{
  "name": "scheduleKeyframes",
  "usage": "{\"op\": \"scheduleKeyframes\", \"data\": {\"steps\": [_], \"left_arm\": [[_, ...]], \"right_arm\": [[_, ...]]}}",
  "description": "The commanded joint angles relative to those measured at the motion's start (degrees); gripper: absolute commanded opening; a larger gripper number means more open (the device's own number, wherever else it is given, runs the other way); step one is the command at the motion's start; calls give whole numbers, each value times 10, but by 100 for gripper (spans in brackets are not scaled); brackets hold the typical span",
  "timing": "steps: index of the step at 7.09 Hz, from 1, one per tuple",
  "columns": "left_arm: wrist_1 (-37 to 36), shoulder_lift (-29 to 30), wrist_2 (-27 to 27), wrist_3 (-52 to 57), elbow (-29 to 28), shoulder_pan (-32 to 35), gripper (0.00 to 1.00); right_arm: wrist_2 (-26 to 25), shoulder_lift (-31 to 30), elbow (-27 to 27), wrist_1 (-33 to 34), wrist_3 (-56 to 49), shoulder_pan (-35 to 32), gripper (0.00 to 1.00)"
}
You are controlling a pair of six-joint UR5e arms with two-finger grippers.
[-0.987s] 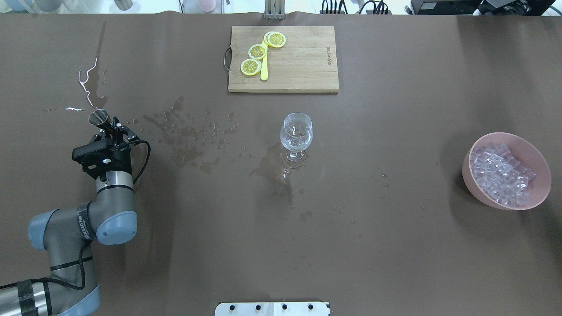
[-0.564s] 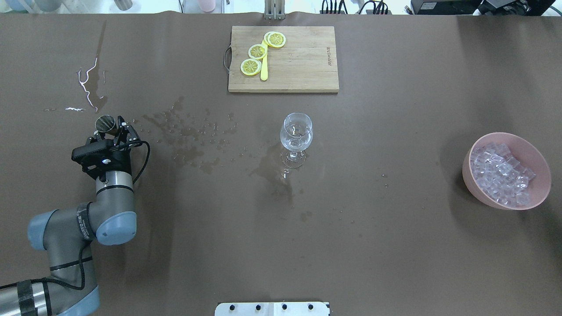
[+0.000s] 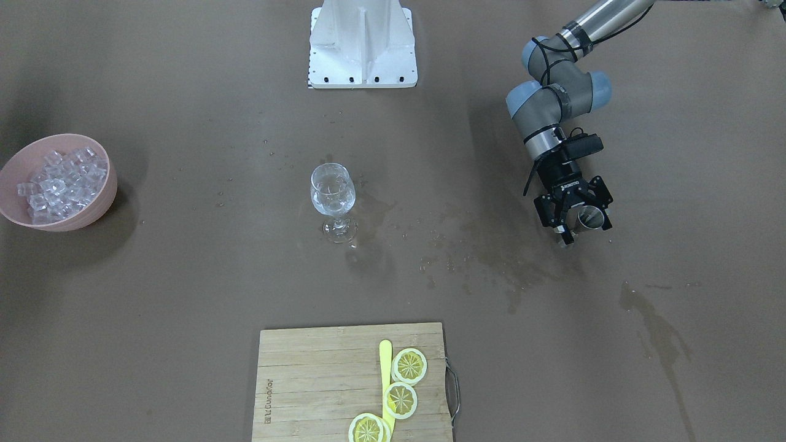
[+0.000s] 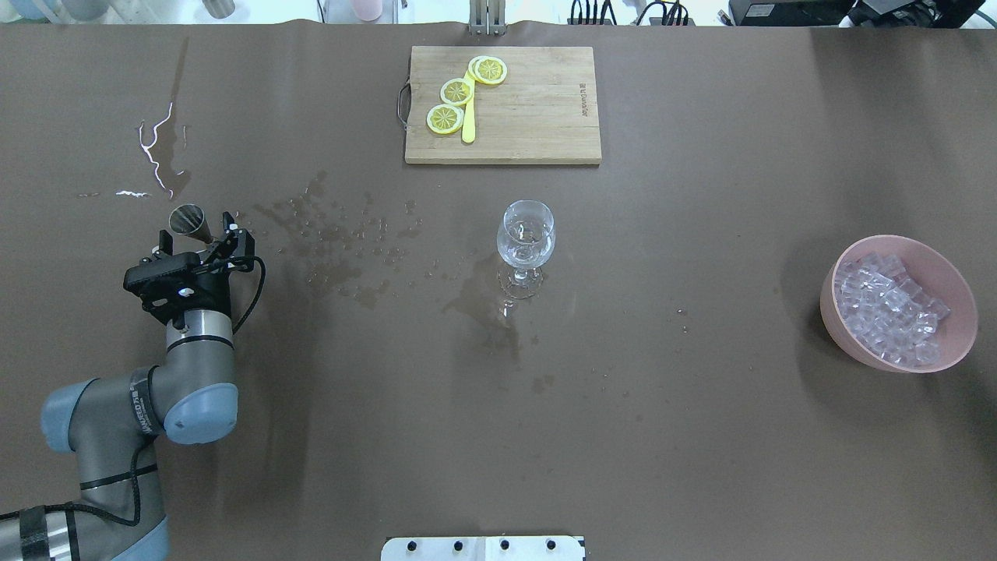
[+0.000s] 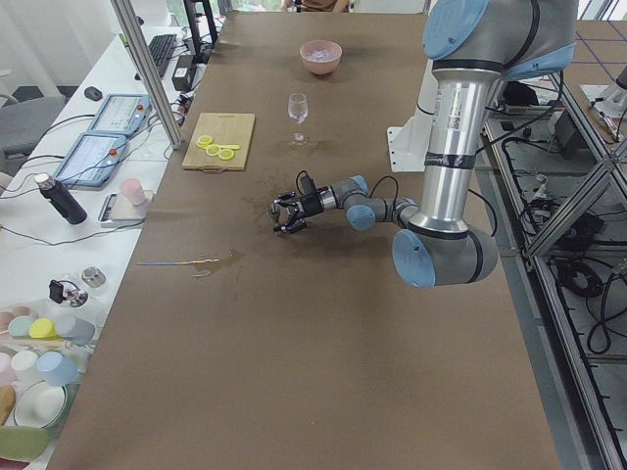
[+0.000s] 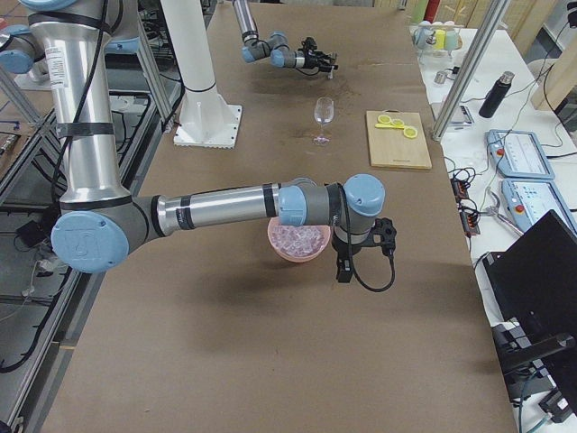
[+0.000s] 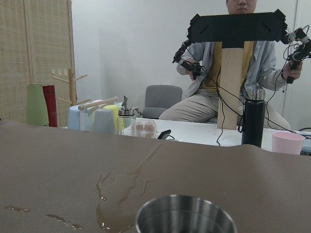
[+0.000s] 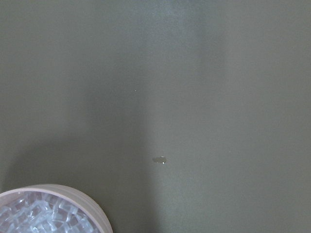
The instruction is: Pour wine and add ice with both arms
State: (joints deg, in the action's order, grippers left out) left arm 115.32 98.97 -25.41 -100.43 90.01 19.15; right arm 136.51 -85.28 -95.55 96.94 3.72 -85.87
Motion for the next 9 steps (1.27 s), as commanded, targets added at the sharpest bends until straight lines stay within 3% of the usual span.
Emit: {"op": "scheduleKeyframes", "data": {"steps": [1,4,7,9], "left_arm": [[0,-59,-1,1,69,-37,98],[0,-79,-2,1,139,-74,98],[-1,-154,-92,123,318,-76,98],[-1,-167,-162,236,378,-44,98]], "right_arm": [[1,-1,-4,0,1,0,100],[5,-2,-6,0,1,0,100],[1,-1,-22,0,1,0,100],[3,0,-61,-1,42,10,100]]}}
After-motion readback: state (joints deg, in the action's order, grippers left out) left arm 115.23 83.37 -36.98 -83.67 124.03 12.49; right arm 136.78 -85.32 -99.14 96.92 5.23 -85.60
